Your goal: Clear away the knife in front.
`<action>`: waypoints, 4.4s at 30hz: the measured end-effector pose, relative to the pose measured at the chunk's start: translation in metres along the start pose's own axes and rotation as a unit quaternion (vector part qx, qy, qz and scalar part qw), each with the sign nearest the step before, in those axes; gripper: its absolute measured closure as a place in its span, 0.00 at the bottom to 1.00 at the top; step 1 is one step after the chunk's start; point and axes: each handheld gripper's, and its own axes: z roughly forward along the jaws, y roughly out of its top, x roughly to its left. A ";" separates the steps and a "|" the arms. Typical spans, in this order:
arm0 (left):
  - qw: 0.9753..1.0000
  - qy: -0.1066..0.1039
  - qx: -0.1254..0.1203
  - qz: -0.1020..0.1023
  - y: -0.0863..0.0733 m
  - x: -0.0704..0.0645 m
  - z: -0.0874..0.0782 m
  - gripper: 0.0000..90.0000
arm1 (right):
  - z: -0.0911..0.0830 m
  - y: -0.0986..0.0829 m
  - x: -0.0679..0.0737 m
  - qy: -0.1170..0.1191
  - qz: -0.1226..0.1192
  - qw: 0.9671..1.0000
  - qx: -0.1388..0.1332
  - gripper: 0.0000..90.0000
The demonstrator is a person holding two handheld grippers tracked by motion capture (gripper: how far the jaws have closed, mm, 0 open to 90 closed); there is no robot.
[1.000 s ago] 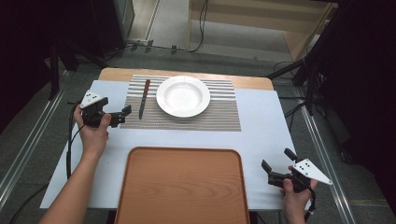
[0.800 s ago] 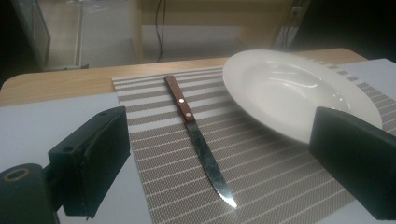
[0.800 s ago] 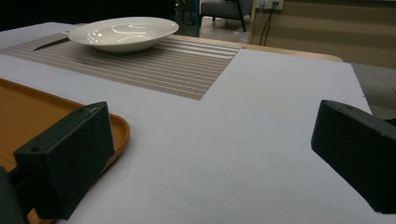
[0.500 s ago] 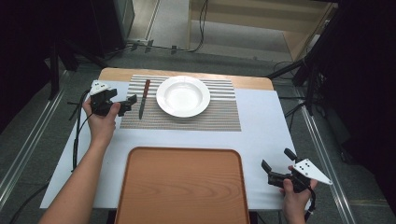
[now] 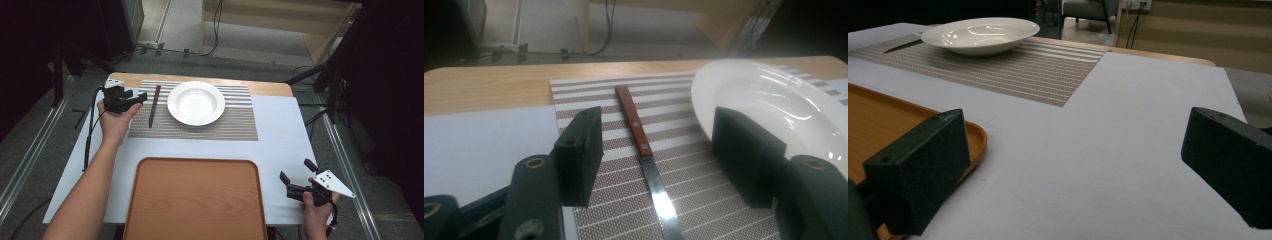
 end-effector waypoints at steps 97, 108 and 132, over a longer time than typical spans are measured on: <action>0.981 0.022 0.188 0.032 0.014 -0.020 0.046 0.85 | 0.001 0.000 0.000 -0.002 -0.001 1.000 0.002 0.00; 0.982 0.008 0.182 0.045 0.008 -0.033 0.026 0.85 | 0.001 0.000 0.000 -0.003 0.000 1.000 0.002 0.00; 0.983 -0.018 0.158 0.090 -0.011 -0.074 -0.028 0.85 | 0.000 0.000 0.000 -0.003 -0.002 1.000 0.002 0.00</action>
